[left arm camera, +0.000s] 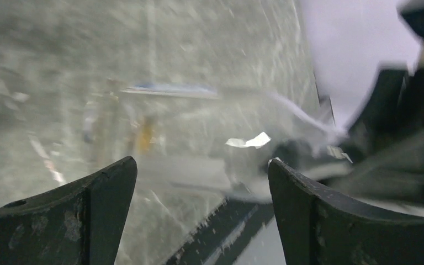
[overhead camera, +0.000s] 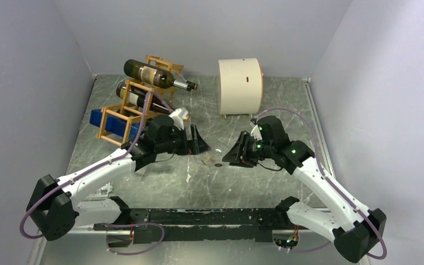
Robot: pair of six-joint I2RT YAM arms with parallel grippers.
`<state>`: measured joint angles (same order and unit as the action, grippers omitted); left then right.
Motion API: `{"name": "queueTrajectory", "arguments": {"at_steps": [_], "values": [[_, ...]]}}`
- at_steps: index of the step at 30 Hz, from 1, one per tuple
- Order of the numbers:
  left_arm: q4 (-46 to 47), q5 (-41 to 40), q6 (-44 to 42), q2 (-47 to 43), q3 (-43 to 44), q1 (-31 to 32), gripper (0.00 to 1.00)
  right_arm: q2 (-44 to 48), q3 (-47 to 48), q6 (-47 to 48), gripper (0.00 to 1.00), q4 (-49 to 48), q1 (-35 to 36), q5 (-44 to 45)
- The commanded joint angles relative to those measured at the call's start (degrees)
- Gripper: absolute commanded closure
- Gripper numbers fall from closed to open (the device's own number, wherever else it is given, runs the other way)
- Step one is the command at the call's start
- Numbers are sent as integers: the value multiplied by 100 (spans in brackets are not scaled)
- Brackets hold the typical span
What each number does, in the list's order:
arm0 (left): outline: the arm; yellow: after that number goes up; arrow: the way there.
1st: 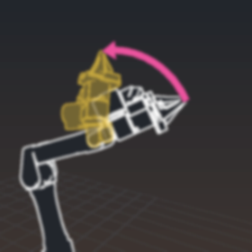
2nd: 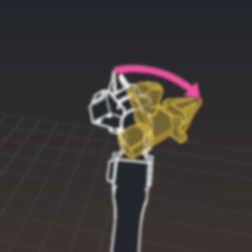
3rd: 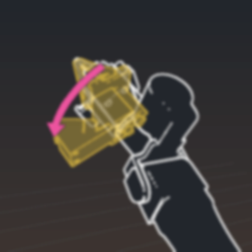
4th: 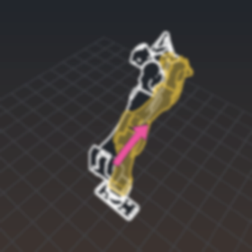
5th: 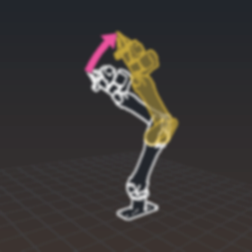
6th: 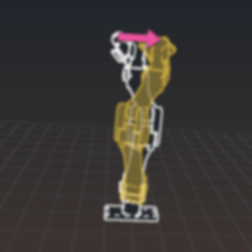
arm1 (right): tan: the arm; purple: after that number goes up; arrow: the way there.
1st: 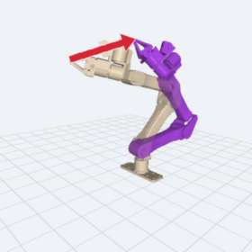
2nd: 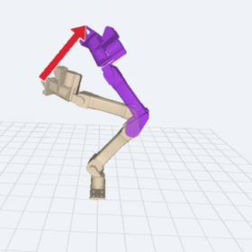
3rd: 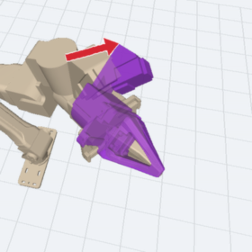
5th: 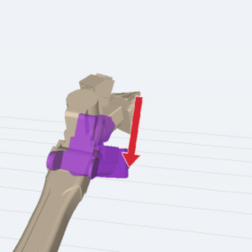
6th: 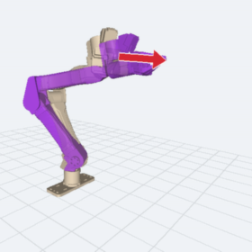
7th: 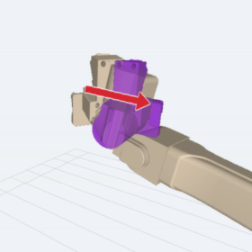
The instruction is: Take the wine bottle off the wine rack
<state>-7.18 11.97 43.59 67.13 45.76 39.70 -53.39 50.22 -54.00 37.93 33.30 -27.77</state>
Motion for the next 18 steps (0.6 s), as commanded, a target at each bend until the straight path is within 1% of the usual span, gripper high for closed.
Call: {"name": "queueTrajectory", "arguments": {"at_steps": [1, 5, 8, 11, 13, 18], "values": [[194, 612, 22, 38, 196, 487, 8, -259, 872, 1127, 100, 243, -10, 944], [-297, 258, -296, -118, 450, 486, 5, -686, 1478, 1719, 100, 1145, -9, 1486], [-711, -39, -562, -266, 695, 493, 3, -937, 1810, 2071, 100, 1521, 0, 1861], [-1075, -266, -803, -437, 891, 490, 2, -1091, 2026, 2348, 100, 1658, 14, 2254], [-1243, -393, -885, -550, 969, 490, 2, -1125, 2025, 2534, 100, 1500, 59, 2325], [-1456, -537, -1033, -762, 1102, 489, 0, -1176, 1936, 2581, 100, 1182, 337, 2744]]}}
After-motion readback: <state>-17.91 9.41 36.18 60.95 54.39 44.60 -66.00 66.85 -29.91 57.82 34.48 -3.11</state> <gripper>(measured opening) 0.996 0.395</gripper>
